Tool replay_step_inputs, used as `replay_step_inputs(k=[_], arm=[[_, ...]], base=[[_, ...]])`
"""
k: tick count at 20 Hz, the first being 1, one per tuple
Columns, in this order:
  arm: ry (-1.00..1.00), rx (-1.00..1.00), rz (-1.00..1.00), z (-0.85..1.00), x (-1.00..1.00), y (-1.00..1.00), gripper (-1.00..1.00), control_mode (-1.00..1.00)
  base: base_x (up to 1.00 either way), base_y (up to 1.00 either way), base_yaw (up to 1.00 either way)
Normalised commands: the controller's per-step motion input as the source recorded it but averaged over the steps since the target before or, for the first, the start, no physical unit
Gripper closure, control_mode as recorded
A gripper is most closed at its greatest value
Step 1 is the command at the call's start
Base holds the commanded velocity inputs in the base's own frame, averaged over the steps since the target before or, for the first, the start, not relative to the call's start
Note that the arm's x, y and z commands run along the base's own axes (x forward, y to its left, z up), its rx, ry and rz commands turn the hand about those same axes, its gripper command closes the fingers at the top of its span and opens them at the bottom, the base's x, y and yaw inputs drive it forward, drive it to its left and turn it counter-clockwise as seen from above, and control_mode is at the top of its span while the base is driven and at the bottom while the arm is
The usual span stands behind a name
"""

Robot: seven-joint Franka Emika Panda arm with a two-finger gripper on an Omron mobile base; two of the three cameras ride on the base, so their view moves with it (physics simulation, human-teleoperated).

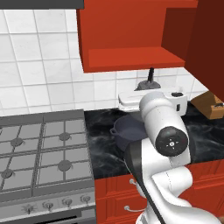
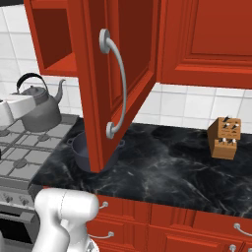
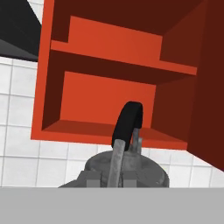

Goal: Pick the kettle from the cabinet and place it on a stove burner. Then pick the pot from the counter and place it on another stove burner. Finally, turn both burners on.

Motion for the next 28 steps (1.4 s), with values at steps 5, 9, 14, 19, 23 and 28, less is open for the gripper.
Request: replay_step_inputs(k=[5, 9, 14, 19, 23, 28], arm=[[-0.02, 0.0, 0.0, 0.0, -0.07, 0.0, 1.0, -1.0], [-0.01, 0.0, 0.0, 0.0, -0.06, 0.0, 1.0, 1.0], [0.0, 0.0, 0.0, 0.0, 0.0, 0.0, 1.0, 1.0], [0.0, 0.0, 0.0, 0.0, 0.0, 0.0, 1.0, 1.0], [0.0, 0.0, 0.0, 0.0, 0.0, 0.0, 1.0, 1.0], [0.0, 0.0, 0.0, 0.0, 0.0, 0.0, 1.0, 1.0]], base=[[0.0, 0.0, 0.0], [-0.2, 0.23, 0.0], [-0.14, 0.52, 0.0], [-0.09, 0.53, 0.0], [-0.13, 0.5, -0.03], [-0.45, 0.26, -0.07]])
